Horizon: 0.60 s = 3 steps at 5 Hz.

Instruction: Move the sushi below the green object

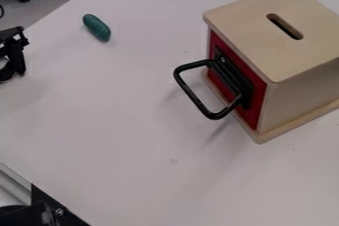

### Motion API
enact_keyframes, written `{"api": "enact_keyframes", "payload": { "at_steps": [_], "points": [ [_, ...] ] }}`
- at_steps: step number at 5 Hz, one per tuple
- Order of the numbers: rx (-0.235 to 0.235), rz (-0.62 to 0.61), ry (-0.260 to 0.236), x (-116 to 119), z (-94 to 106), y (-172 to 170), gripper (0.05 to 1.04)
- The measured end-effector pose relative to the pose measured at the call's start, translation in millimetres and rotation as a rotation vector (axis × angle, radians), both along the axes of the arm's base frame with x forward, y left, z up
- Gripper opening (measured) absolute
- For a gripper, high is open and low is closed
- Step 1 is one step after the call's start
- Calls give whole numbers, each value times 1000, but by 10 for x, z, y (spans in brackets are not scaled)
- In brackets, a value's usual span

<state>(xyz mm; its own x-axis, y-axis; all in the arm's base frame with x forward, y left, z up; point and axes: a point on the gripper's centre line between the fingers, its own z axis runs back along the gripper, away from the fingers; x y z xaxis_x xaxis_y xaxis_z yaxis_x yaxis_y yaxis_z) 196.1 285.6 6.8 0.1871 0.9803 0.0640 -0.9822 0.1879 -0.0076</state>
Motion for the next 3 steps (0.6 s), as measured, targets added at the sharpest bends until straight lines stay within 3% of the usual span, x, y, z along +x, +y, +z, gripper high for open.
{"api": "enact_keyframes", "payload": {
  "at_steps": [1,2,3],
  "points": [
    [12,-12,-2,-5,-2,14,457],
    [-1,-16,-23,16,17,-33,384],
    [6,-48,-64,72,172,-113,377]
  ]
}}
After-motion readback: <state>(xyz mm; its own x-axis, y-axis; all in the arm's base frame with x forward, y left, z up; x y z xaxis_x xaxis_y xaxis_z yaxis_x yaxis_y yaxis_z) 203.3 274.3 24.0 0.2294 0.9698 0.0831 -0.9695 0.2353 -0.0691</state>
